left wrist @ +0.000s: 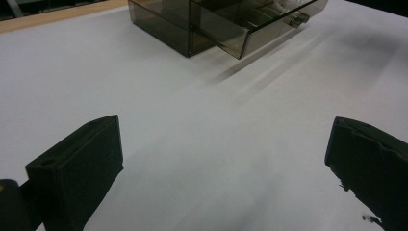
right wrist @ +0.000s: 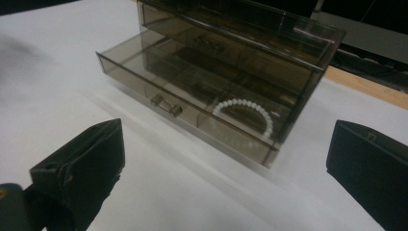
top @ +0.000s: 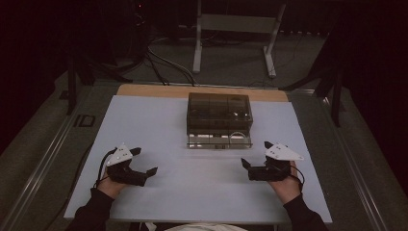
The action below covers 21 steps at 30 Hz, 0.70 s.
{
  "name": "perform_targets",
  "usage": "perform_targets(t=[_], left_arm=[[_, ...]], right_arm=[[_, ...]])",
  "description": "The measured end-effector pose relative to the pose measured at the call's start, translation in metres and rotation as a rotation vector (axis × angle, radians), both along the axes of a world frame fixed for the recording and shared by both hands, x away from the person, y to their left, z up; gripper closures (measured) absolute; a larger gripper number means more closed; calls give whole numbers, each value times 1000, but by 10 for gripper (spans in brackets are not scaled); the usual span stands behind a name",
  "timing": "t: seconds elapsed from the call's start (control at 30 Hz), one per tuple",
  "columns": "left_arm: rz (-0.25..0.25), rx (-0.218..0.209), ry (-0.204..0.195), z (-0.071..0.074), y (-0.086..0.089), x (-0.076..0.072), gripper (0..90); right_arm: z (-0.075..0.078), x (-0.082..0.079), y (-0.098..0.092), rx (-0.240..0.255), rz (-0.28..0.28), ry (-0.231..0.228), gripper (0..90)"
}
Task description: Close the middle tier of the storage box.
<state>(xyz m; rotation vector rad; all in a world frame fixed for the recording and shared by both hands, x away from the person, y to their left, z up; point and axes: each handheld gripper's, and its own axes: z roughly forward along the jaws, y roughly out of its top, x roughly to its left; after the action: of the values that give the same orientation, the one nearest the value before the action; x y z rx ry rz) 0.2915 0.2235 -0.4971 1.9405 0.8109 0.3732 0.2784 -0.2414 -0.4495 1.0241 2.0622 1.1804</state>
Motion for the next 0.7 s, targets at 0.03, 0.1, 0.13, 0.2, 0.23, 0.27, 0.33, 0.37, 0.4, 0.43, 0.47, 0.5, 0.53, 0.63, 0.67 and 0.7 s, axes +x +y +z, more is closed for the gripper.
perform_targets(t=[0.03, 0.1, 0.13, 0.2, 0.23, 0.27, 0.33, 0.37, 0.4, 0.43, 0.47, 0.5, 0.53, 0.63, 0.67, 0.7], left_arm=[[0, -1, -1, 0, 0, 0, 10], [-1, -4, -1, 0, 0, 0, 10], [0, -3, -3, 1, 0, 0, 10], [-1, -3, -4, 1, 0, 0, 10], [0, -2, -7, 1, 0, -1, 10], [0, 1, -9, 1, 0, -1, 10], [1, 1, -11, 2, -1, -1, 10], [1, 0, -12, 2, -1, -1, 10], [-1, 2, -14, 2, -1, -1, 10], [-3, -4, -15, 2, -1, -2, 10], [-5, -6, -15, 2, -1, -2, 10], [-5, -4, -16, 3, -1, -2, 10], [-5, -4, -16, 3, -1, -2, 10], [-3, -4, -17, 3, 0, -2, 10], [-4, -7, -18, 3, 0, -2, 10], [-4, -9, -19, 3, 0, -2, 10]], right_arm=[[0, 0, 2, -1, -3, -1, 0], [1, 2, 8, 4, -20, -12, 0], [1, 2, 10, 5, -30, -14, 0], [1, 2, 12, 8, -35, -11, 0], [0, 2, 14, 13, -36, -9, 0], [-3, 2, 22, 7, -44, 0, 0], [-5, 2, 25, 4, -44, 4, 0], [-10, 2, 31, -3, -53, 4, 0], [-10, 2, 31, -3, -53, 4, 0], [-12, 1, 34, -1, -55, 7, 0], [-14, 1, 37, -1, -60, 8, 0], [-16, 1, 40, 0, -62, 12, 0], [-18, 1, 44, 1, -66, 10, 0], [-23, 0, 53, 10, -73, 18, 0], [-28, 0, 60, 11, -79, 20, 0], [-28, 0, 60, 11, -79, 20, 0]])
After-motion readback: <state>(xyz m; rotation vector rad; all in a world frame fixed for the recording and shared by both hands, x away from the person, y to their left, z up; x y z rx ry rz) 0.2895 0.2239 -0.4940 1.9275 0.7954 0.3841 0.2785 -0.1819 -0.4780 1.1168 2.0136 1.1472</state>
